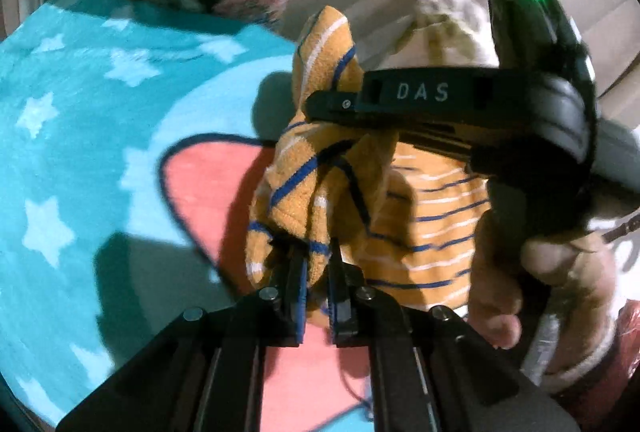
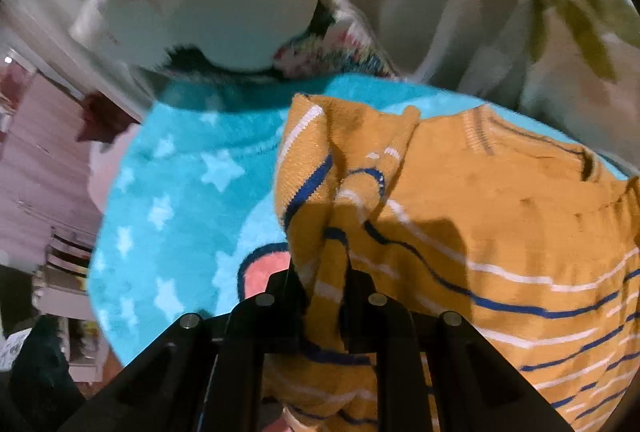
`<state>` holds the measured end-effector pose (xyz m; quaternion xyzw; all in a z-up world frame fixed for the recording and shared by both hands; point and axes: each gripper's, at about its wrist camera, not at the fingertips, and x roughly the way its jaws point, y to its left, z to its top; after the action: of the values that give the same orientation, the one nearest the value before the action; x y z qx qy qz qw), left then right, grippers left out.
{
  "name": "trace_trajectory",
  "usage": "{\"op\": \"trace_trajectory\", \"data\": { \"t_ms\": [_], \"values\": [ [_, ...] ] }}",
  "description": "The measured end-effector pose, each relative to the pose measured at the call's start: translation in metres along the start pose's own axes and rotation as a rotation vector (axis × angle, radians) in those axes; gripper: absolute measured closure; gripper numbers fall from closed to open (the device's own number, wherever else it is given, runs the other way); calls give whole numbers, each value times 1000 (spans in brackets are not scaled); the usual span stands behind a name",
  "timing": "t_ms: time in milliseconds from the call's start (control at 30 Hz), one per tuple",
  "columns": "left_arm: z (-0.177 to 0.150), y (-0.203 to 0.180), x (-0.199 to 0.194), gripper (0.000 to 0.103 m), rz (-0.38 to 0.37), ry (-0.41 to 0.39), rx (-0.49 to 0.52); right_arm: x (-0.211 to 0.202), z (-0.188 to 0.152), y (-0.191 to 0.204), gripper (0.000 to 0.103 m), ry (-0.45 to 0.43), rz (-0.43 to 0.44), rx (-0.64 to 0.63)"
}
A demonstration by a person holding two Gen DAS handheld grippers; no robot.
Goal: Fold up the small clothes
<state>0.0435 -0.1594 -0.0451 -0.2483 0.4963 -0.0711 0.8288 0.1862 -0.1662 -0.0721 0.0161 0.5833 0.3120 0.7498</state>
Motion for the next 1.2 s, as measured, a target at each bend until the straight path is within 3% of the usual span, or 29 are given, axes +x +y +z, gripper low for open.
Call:
{"op": "trace_trajectory", "data": {
  "t_ms": [200, 300, 433, 600, 800, 967, 1000, 1067, 1200],
  "values": [
    [-12, -104, 28, 95, -43, 1, 110, -61, -16, -68, 89, -64, 54, 44],
    [-18, -154, 51, 95, -55, 23, 181, -87, -33, -124, 89, -84, 42, 101],
    [-27, -190, 59, 90, -66, 22, 246, -107, -53, -190, 90, -98, 35, 189],
    [-32, -187, 66, 71, 25, 38, 248, -107, -81, -241, 90, -92, 4, 265],
    [-52, -150, 61, 70, 104, 86, 130, -101, -102, -282, 90, -96, 35, 357],
    [-57, -129, 54, 65, 143, 76, 71, -126, -104, -285, 83, -135, 65, 386],
    [-58, -127, 53, 64, 144, 74, 65, -134, -107, -282, 81, -151, 71, 383],
    [-57, -125, 53, 63, 149, 65, 53, -149, -115, -275, 57, -182, 102, 387],
    [-57, -125, 53, 62, 155, 60, 54, -146, -129, -253, 52, -156, 166, 369]
  ]
}}
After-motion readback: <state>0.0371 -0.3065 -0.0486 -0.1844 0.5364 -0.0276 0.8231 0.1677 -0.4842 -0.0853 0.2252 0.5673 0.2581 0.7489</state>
